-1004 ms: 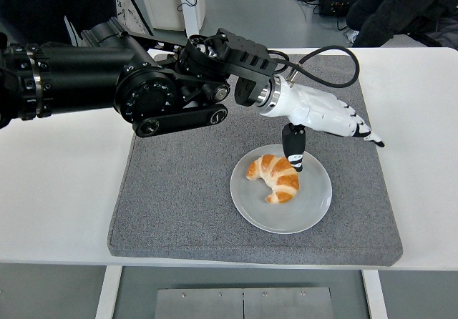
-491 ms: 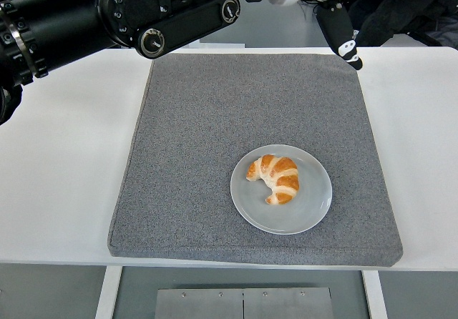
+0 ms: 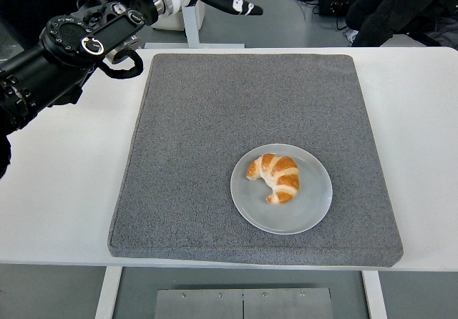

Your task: Place the bread on the plate

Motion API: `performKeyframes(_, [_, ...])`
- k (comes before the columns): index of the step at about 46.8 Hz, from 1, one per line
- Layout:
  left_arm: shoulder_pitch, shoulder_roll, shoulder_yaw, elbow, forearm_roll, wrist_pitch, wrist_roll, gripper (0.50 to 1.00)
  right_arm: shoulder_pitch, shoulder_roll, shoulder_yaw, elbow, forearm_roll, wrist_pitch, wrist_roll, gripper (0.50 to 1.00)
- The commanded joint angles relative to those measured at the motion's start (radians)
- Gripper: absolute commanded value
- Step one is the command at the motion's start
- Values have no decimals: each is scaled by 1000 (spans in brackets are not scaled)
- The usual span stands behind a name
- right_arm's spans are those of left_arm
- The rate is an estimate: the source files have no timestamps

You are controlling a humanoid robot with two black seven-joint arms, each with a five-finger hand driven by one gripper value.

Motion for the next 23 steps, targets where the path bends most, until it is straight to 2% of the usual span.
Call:
performKeyframes(1, [68,1,-46,18,-60,-1,-1,1000,-3,0,0,0,0,-2,0,1000])
performKeyframes(7, [183,-10,-170,64,-97,1,-1,1000,-7,0,-1,-31,0,-2,0,1000])
performKeyframes(14, [252,-26,-348,102,-98,-1,10,1000,-15,0,0,-37,0,-2,0,1000])
performKeyframes(23, [287,-65,-510,122,-156,-2,82,1000,-18,0,0,-37,0,-2,0,1000])
